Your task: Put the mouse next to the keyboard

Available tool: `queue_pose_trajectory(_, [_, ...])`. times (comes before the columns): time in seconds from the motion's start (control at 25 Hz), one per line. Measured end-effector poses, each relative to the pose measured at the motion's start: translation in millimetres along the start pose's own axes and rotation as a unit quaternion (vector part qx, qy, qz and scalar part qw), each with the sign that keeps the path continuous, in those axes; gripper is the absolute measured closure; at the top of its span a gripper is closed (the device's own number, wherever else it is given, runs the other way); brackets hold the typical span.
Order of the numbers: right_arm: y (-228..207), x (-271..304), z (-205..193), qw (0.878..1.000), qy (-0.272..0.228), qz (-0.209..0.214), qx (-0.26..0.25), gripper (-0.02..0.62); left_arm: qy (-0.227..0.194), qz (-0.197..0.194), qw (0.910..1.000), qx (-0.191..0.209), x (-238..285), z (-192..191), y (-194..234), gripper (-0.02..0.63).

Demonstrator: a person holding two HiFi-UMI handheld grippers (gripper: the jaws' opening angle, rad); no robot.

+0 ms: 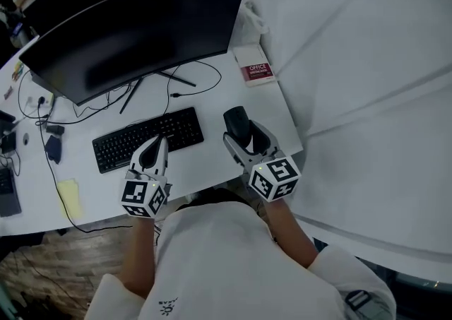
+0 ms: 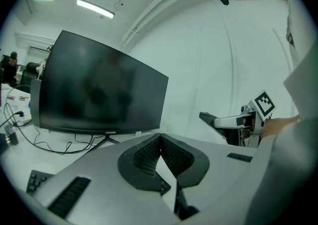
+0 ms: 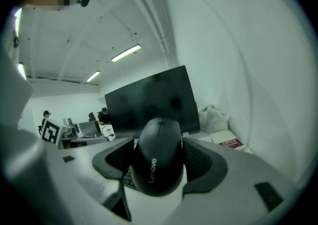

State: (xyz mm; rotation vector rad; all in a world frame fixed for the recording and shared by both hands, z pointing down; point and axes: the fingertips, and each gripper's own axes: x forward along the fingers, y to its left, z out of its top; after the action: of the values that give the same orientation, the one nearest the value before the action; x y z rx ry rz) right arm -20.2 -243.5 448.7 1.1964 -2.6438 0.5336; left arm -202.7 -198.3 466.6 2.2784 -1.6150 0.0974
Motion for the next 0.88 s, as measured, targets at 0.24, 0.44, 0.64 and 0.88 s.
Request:
queue_pose_trajectory(0.24, [-15.0,25.4,-24.2,0.999,0.040,0.008,-0.004,0.284,0.010,0.008,0.9999,-0.009,10.9,-8.8,-9.0,0.600])
queue_pose_trajectory(0.44, [-22.8,41.6,-38.3,0.998,0.066,0.015,-0.004,0.284,0.028,0.014,0.9995,-0.009,23.4,-19.3,-12.6,0.600])
queue_pose_trajectory(0.64, [-31.8,57.2,-53.2,0.996,0.084,0.015,-0.005,0.284,0.040,0.019,0.9988,-0.021,36.1,-31.7,-13.5,0.600])
queue_pose_trajectory(0.88, [-41.0,74.2,-77.2,0.994,0.108,0.004,0.003,0.284,0.048,0.027,0.9981,-0.028,47.0,-40.7,-12.9,0.600])
